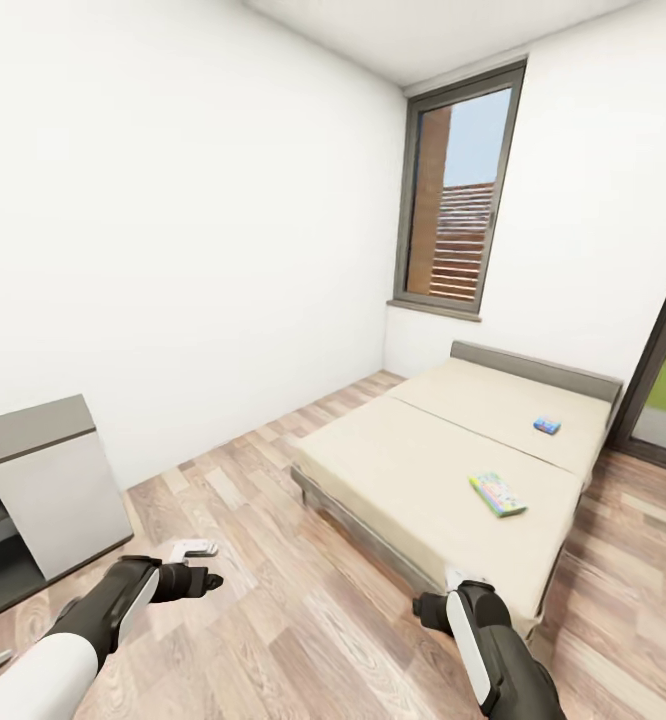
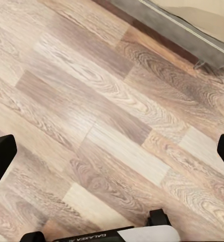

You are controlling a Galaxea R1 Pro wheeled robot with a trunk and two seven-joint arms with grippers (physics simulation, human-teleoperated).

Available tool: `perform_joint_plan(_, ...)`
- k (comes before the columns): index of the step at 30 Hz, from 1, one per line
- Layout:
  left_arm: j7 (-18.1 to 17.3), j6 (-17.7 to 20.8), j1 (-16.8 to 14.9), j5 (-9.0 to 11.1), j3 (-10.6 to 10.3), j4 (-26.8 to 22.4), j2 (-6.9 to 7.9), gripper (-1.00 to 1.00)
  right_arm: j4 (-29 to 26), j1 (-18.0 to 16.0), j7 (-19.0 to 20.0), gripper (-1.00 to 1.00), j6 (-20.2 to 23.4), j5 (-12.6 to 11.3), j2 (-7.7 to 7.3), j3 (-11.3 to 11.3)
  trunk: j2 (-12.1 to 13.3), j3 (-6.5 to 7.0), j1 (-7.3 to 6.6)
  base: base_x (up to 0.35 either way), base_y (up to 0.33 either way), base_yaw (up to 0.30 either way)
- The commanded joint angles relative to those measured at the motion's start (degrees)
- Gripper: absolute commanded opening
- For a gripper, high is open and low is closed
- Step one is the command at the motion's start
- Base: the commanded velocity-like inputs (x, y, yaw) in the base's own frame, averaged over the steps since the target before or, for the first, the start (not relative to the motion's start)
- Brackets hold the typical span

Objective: Put all the toys in the child's room - the three board games (two on the bed and one on the table), the two jigsaw puzzles on the table, and the tennis ball on the table - inside the toy box on the table in the child's room.

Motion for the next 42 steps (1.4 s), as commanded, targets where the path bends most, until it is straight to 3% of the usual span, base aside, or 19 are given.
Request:
perform_joint_plan(1,-0.06,0.3,-0.01,0.2,-0.2,-0.1,0.08,1.0,-0.06,-0.05,-0.47,1.0,0.14,-0.6,0.07,-0.1,-0.11,-0.11,0.0,-0.219,0.209,-0.279)
perform_joint_plan(42,0.13,0.15,-0.01,0.11,-0.09,-0.1,0.25,1.0,0.35,-0.07,-0.41,1.0,0.06,-0.77,-0.02,-0.27,-0.11,-0.11,0.0,-0.029,0.085,-0.279)
